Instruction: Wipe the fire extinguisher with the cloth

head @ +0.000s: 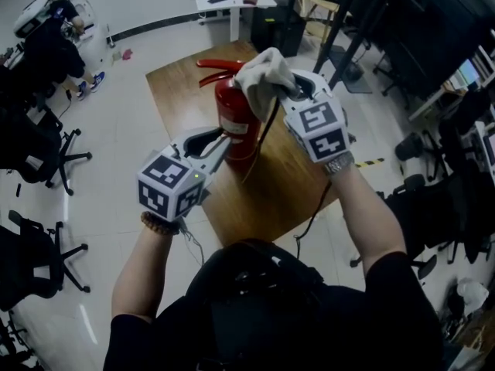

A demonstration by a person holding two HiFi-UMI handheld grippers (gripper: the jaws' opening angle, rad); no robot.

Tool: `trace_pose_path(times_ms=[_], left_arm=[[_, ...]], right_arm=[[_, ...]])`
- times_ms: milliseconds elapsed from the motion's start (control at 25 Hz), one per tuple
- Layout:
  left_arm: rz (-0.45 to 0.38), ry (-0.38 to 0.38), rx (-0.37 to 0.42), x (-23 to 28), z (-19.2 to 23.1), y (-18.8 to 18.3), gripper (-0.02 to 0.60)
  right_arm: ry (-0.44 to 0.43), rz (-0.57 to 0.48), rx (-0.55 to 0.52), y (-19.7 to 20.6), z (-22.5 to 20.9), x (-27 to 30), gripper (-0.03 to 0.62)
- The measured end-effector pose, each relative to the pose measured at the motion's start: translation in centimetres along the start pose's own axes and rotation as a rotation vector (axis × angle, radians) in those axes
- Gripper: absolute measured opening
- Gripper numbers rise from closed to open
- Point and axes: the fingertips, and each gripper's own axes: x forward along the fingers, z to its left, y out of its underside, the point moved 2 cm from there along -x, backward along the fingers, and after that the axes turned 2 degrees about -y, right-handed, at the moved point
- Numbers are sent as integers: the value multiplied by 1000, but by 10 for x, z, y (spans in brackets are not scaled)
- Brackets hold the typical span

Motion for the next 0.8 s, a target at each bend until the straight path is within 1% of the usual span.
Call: trace_pose_path(times_ms=[240, 360, 520, 800], left_arm=[[24, -61, -27, 15, 1, 6, 49], [40, -86, -38, 24, 1, 8, 49], [65, -97, -47, 35, -2, 12, 49], [113, -119, -64, 52, -1, 19, 49]], right_arm=[[-64, -6, -12, 18, 1, 9, 133], [-86, -7, 7, 29, 0, 8, 132], [-114, 20, 75, 58, -6, 12, 132], [-173, 107, 142, 116, 1, 29, 130]])
